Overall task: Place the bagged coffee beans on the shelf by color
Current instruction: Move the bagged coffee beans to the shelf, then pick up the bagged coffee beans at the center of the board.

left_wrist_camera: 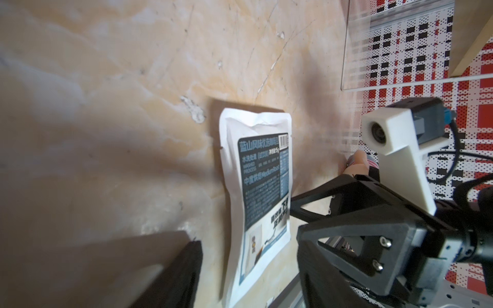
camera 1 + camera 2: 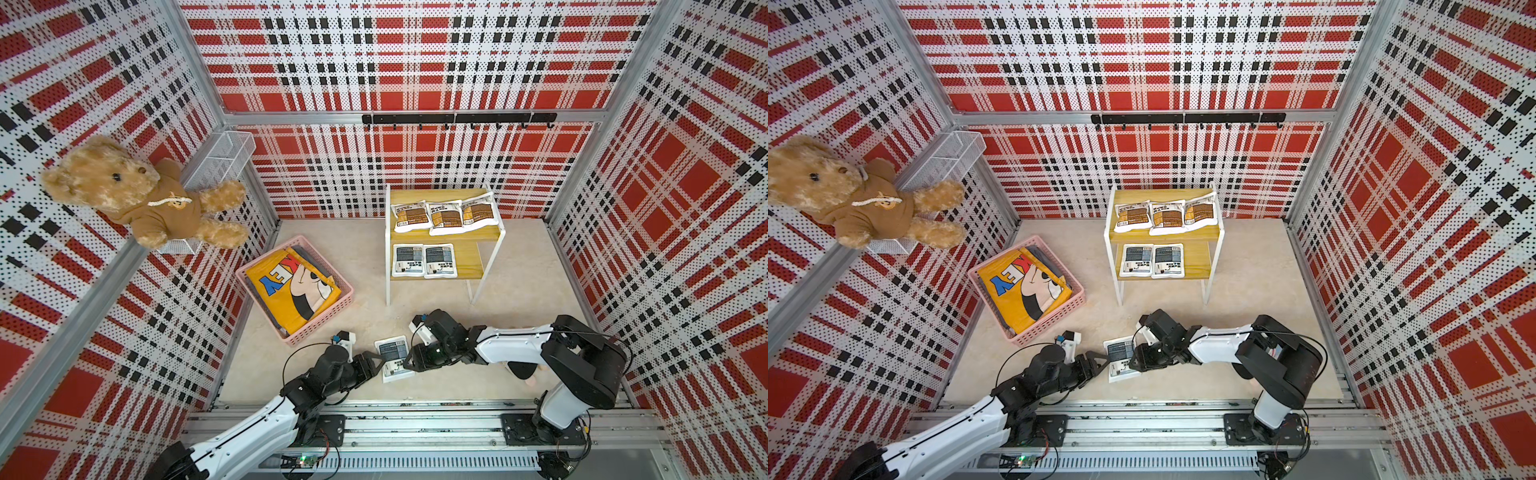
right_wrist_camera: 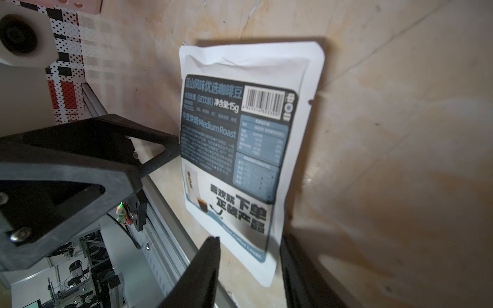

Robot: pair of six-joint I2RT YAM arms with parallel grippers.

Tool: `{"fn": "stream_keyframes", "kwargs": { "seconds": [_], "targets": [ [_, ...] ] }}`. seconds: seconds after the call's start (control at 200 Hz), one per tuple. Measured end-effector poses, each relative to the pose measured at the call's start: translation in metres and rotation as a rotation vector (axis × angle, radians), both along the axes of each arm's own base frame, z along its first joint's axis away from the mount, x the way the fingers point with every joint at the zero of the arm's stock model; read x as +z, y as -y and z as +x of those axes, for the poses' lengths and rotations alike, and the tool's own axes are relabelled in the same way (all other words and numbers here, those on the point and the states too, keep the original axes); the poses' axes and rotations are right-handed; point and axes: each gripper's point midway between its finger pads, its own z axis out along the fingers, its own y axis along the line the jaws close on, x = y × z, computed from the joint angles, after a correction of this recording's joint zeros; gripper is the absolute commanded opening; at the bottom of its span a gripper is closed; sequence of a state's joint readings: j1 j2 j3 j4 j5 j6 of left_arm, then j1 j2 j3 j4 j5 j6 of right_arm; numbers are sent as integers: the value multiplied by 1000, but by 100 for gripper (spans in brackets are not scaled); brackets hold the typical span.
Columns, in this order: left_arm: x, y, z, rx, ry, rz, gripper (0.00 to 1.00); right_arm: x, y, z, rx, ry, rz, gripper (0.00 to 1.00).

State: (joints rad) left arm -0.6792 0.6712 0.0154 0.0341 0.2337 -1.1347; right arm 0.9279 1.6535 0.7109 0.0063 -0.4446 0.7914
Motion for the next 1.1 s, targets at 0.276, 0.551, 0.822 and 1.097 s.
{"fn": "stream_keyframes", "kwargs": {
  "seconds": [0.276, 0.551, 0.822, 1.097],
  "targets": [
    [0, 3, 2, -9, 0, -8, 62, 0, -11, 2, 15, 1, 6, 42],
    [0, 5, 3, -19, 8, -9, 57, 1, -18, -1, 31, 2, 9, 42],
    [-1, 4, 3, -19, 13, -8, 25, 0, -19, -1, 36, 4, 9, 42],
    [11, 3, 8, -3, 48, -45, 1, 0, -19, -1, 39, 8, 9, 43]
  ]
}}
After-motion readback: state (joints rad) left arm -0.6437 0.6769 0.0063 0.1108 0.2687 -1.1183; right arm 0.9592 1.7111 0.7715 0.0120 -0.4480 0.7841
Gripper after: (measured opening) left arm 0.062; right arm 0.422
